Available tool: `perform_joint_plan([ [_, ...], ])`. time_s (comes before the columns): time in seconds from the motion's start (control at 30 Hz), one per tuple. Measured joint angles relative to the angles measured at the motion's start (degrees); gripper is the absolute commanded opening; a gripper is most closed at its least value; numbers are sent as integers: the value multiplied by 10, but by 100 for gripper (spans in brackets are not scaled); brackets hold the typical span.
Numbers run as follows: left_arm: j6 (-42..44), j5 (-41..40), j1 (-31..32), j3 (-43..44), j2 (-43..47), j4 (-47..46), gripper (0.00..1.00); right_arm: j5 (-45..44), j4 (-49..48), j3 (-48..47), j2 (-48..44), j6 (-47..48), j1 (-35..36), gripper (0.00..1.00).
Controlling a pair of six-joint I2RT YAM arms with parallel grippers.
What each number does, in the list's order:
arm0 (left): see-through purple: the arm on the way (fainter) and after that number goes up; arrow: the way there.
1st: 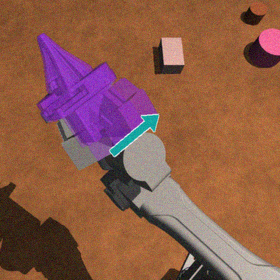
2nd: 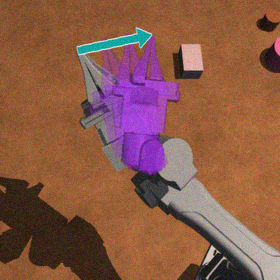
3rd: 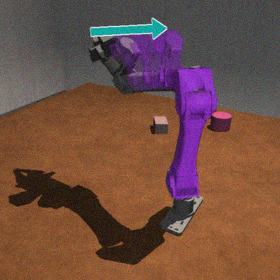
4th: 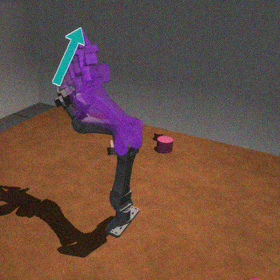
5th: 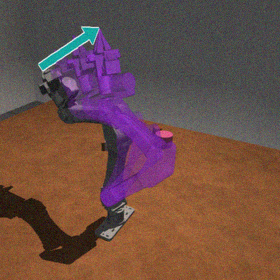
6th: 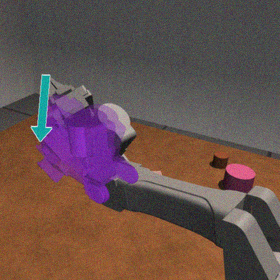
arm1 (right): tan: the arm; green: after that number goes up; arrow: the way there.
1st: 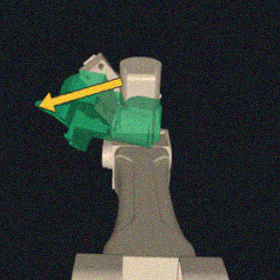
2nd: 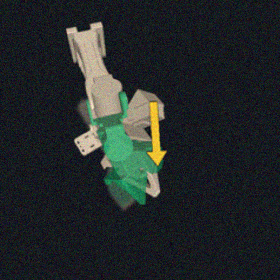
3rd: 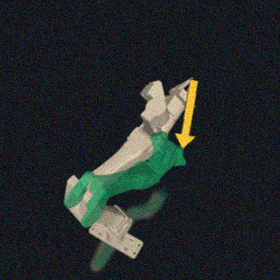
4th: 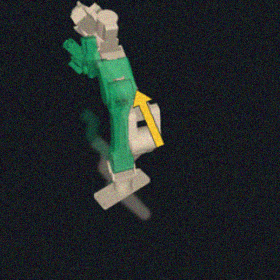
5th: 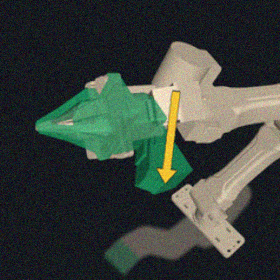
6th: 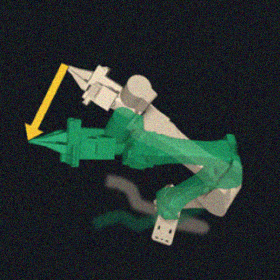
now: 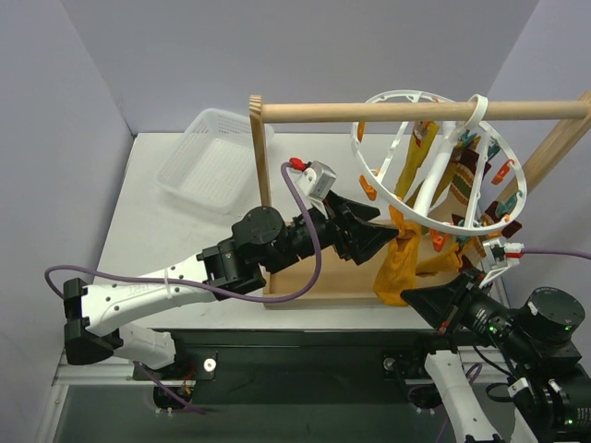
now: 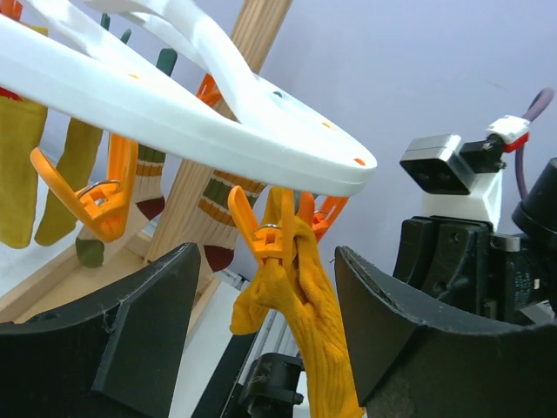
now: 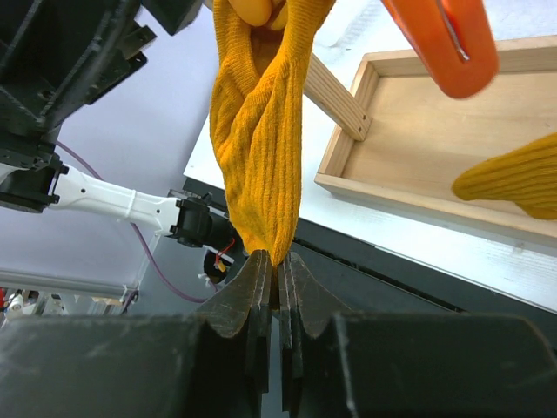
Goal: Remove the socks clipped to the hanger
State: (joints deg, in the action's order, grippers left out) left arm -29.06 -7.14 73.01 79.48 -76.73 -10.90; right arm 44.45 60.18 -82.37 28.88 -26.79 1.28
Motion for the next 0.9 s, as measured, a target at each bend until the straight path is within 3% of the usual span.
perform_joint_plan([
  [0.23,0,-4,0,13,-33,0,69,3,0,0,0,0,0,0],
  [0.47,-4,-4,1,30,-44,-11,58,6,0,0,-1,0,0,0],
  [0.57,-6,-4,1,33,-47,-23,48,8,0,0,-3,0,0,0],
  [0.83,-7,-3,1,36,-49,-31,0,9,1,0,-10,0,0,0],
  [0.9,-9,-4,1,38,-49,-32,0,9,4,1,-12,1,0,0],
])
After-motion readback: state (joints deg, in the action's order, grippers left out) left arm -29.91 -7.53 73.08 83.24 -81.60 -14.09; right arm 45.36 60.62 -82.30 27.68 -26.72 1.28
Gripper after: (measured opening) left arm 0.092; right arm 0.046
